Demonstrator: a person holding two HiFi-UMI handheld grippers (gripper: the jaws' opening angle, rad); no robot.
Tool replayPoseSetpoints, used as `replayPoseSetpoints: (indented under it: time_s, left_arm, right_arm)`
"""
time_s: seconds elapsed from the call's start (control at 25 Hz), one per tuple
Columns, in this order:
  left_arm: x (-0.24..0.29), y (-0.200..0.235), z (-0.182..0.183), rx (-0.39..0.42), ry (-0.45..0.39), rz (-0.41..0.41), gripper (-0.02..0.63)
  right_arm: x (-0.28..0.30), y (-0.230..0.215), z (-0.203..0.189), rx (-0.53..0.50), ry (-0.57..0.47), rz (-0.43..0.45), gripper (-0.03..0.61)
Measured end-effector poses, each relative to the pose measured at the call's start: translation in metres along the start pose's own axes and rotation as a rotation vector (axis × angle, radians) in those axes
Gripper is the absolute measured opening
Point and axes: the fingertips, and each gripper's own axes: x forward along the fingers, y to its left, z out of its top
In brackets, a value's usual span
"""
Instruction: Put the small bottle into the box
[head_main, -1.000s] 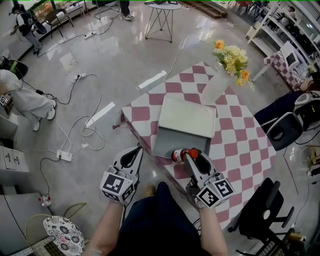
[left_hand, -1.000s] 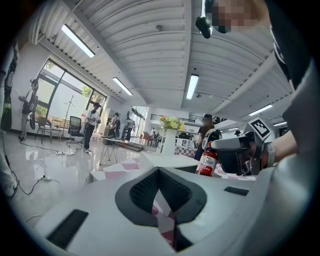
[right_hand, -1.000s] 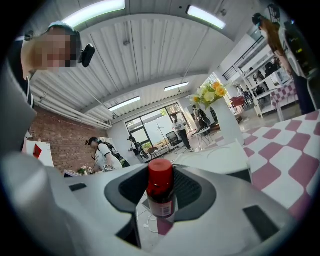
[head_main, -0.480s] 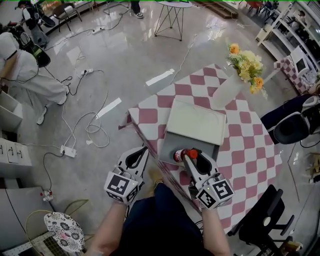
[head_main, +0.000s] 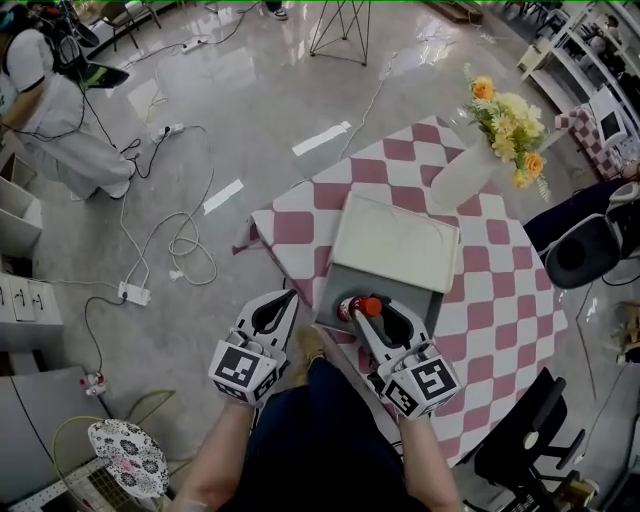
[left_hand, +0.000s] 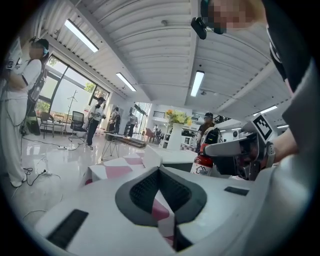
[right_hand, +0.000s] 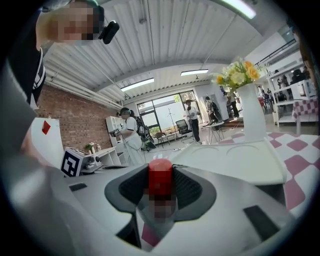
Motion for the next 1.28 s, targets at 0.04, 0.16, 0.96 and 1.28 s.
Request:
replayPoseSetpoints:
  time_s: [0.04, 0.16, 0.96, 1.28]
  left_arm:
    - [0.002, 0.000, -0.001, -0.003, 0.002, -0.003, 0.002]
    - [0.008, 0.001, -0.002, -0.008, 0.002, -0.009, 0.003]
    - [0.010, 0.016, -0.012, -0.028, 0.033, 0.030, 0.002]
    - [0.008, 0.019, -0.013, -0.034, 0.031, 0.038, 0.002]
  right_arm:
    - [0.003, 0.001, -0.001, -0.006, 0.006, 0.005, 0.149]
    - [0.010, 0.005, -0.006, -0.032, 0.028, 0.021, 0.149]
    - [0.037, 0.021, -0.021, -0.252, 0.128, 0.122, 0.150]
    - [0.043, 0.028, -0.027, -0.281, 0.153, 0.178, 0.150]
